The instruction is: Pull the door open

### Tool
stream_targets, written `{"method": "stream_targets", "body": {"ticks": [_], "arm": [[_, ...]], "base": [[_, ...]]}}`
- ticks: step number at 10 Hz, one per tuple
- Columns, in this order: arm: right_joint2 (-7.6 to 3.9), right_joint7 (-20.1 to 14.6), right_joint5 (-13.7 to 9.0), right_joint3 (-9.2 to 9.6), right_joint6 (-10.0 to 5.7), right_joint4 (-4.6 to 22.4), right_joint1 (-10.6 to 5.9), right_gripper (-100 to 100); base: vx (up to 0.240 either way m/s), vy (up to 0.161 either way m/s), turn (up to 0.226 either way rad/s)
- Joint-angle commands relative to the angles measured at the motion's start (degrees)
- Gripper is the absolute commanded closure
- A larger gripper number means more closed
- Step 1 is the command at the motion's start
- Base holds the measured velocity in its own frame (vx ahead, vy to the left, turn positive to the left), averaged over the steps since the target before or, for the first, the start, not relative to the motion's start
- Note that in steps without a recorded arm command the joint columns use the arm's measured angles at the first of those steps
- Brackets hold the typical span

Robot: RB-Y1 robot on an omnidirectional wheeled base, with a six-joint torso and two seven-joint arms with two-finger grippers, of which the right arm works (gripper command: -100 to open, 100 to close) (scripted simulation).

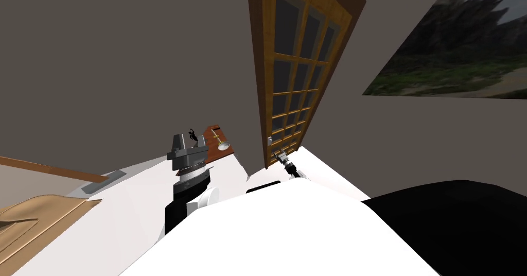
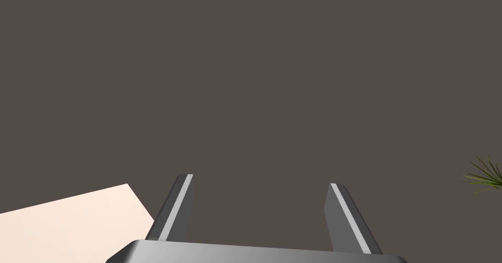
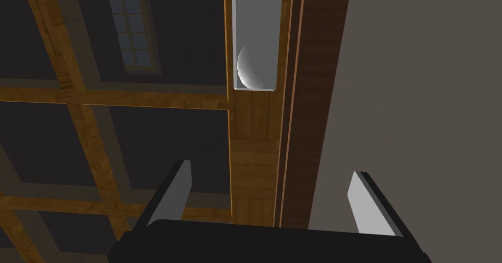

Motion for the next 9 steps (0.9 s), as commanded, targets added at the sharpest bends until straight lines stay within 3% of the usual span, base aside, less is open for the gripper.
{"method": "stream_targets", "body": {"ticks": [1,2,6,7,9], "arm": [[-0.16,1.5,0.3,0.1,-0.57,1.7,-0.6,-100],[-0.08,0.9,0.2,0.02,-0.39,1.4,-0.6,-100],[-0.78,2.6,-2.6,-4.51,-0.67,3.5,-0.94,-100],[-0.78,2.6,-2.6,-4.51,-0.67,3.5,-0.94,-100],[-1.13,3.4,-4.0,-6.82,-0.75,4.5,-1.08,-100]], "base": [[0.195,-0.073,0.024],[0.082,-0.03,0.007],[-0.075,0.027,0.305],[-0.009,0.019,0.111],[0.03,0.004,0.251]]}}
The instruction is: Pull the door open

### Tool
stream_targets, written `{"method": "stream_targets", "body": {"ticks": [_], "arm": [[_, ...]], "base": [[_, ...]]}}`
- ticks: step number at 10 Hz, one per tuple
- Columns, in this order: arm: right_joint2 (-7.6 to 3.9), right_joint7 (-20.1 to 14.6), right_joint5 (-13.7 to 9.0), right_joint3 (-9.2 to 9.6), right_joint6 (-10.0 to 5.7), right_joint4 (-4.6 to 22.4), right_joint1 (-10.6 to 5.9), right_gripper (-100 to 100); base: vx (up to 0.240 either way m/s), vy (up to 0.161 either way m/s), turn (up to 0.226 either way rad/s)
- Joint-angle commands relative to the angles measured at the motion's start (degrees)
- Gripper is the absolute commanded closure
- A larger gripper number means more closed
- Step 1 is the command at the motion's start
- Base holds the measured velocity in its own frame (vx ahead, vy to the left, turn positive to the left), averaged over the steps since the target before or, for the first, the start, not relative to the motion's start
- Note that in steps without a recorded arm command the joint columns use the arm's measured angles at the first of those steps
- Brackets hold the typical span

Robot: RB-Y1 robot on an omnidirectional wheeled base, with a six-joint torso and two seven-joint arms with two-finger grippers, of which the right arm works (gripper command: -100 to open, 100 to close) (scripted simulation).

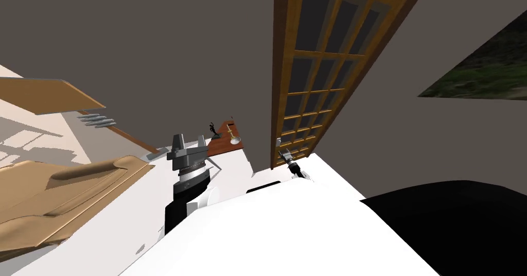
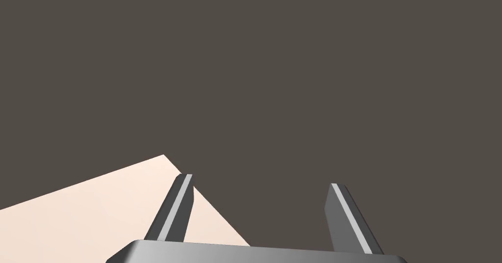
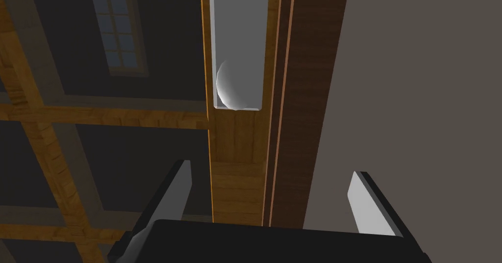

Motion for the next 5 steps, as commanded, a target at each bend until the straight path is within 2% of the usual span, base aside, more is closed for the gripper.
{"method": "stream_targets", "body": {"ticks": [1,2,5], "arm": [[-0.65,0.5,-1.4,-2.18,-0.42,0.7,0.26,-100],[-0.65,0.5,-1.4,-2.18,-0.42,0.7,0.26,-100],[-1.24,1.8,-3.9,-6.19,-0.59,2.3,0.01,-100]], "base": [[0.066,-0.015,0.375],[0.061,-0.025,0.141],[0.072,-0.026,0.281]]}}
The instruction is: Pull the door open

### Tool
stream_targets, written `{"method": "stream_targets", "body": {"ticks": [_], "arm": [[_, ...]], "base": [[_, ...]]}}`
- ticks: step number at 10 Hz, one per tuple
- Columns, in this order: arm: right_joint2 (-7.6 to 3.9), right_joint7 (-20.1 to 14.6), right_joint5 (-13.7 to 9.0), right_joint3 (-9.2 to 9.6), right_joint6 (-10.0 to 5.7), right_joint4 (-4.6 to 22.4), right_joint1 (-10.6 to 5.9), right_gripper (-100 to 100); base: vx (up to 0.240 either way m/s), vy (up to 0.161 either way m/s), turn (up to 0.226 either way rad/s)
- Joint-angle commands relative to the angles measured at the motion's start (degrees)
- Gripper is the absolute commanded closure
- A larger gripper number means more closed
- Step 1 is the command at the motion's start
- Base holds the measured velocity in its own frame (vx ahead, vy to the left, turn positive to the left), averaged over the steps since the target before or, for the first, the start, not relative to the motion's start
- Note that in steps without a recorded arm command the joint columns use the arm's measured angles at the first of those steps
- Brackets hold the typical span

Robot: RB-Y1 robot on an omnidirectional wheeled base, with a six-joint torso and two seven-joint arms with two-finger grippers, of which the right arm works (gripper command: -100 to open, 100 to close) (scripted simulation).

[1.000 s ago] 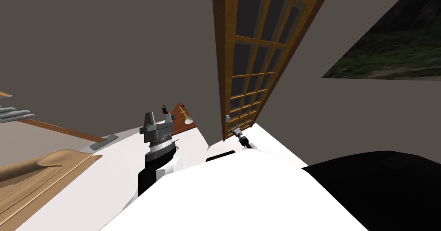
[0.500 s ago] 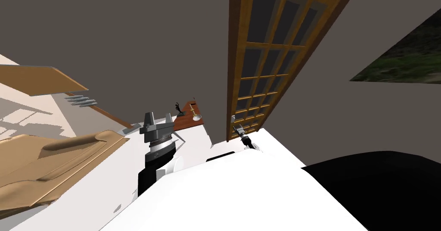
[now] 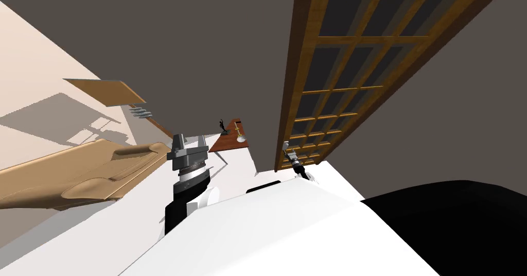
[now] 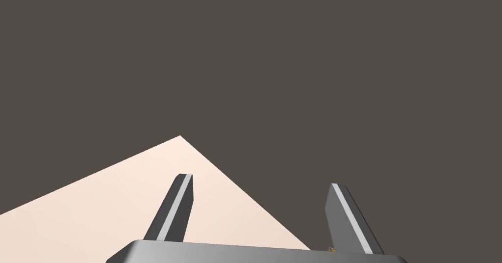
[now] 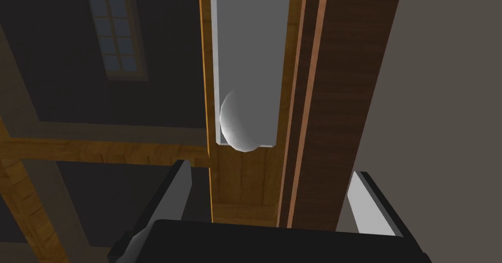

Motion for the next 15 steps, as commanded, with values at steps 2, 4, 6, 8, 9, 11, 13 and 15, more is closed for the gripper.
{"method": "stream_targets", "body": {"ticks": [2,4,6,8,9,11,13,15], "arm": [[-0.39,1.0,-1.5,-2.49,-0.69,2.2,-0.67,-100],[-0.74,1.7,-3.0,-4.86,-0.78,3.2,-0.83,-100],[-0.55,1.8,-3.1,-4.93,-1.01,3.7,-0.65,-100],[-0.55,1.8,-3.1,-4.93,-1.01,3.7,-0.65,100],[-0.55,1.8,-3.1,-4.93,-1.01,3.7,-0.65,100],[-0.55,1.8,-3.1,-4.93,-1.01,3.7,-0.65,100],[-0.81,0.1,-3.5,-4.97,-1.1,3.7,-0.6,100],[-0.85,-1.5,-3.7,-4.8,-1.1,3.7,-0.63,100]], "base": [[0.066,-0.031,0.182],[0.099,-0.039,0.31],[0.038,-0.024,0.119],[-0.008,-0.002,-0.041],[0.0,-0.004,0.013],[0.0,0.0,0.0],[-0.006,-0.002,0.003],[-0.017,-0.008,0.014]]}}
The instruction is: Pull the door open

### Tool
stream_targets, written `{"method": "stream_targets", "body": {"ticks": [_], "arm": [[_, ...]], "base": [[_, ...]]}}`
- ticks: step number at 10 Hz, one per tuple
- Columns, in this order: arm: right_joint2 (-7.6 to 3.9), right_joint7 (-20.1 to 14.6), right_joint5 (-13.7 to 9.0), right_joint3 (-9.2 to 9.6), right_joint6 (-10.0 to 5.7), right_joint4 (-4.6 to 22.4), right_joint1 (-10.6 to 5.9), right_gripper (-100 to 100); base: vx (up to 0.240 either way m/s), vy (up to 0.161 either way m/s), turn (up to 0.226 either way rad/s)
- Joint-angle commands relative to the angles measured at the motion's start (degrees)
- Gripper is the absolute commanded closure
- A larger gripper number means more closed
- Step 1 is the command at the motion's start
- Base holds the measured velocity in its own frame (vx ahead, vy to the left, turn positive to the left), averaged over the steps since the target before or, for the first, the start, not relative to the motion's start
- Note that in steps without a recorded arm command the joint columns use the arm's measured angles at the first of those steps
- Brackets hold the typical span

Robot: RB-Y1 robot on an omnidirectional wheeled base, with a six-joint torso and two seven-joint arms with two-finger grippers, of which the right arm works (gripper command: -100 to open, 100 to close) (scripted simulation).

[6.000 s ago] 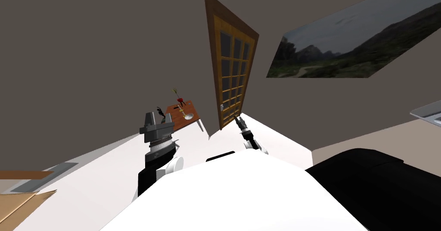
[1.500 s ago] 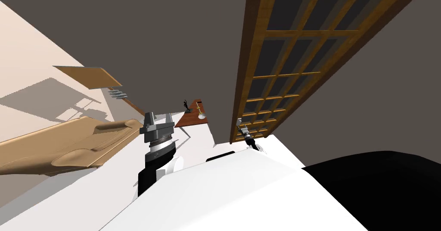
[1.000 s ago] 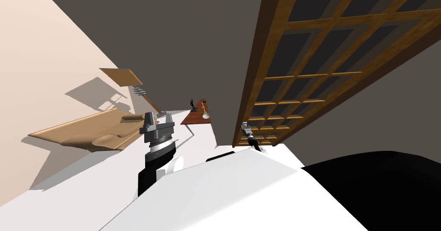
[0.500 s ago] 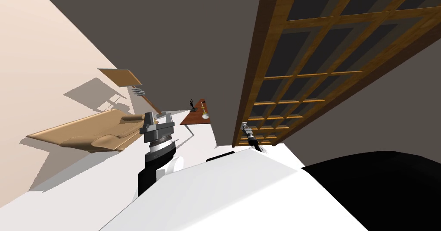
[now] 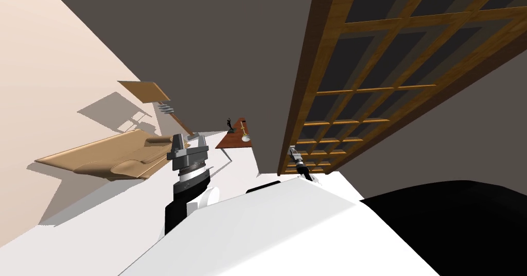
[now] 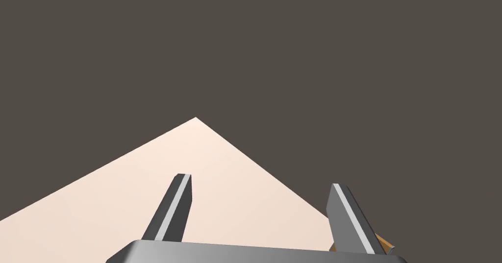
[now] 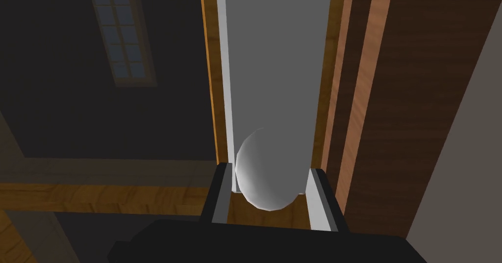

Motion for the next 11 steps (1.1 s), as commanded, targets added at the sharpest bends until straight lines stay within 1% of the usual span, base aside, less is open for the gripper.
{"method": "stream_targets", "body": {"ticks": [1,2,7,8,10,11], "arm": [[0.04,-2.9,-0.5,0.39,0.04,0.1,-0.11,100],[0.04,-3.1,-0.5,0.39,0.04,0.1,-0.11,100],[-0.19,-10.9,-2.1,1.28,0.03,0.3,-0.27,100],[-0.19,-11.3,-2.1,1.28,0.03,0.3,-0.27,100],[-0.32,-14.9,-2.9,1.75,0.02,0.4,-0.36,100],[-0.32,-15.3,-2.9,1.75,0.02,0.4,-0.36,100]], "base": [[-0.021,-0.009,0.027],[-0.016,-0.009,0.022],[-0.02,-0.008,0.029],[-0.023,-0.008,0.017],[-0.021,-0.009,0.027],[-0.02,-0.009,0.016]]}}
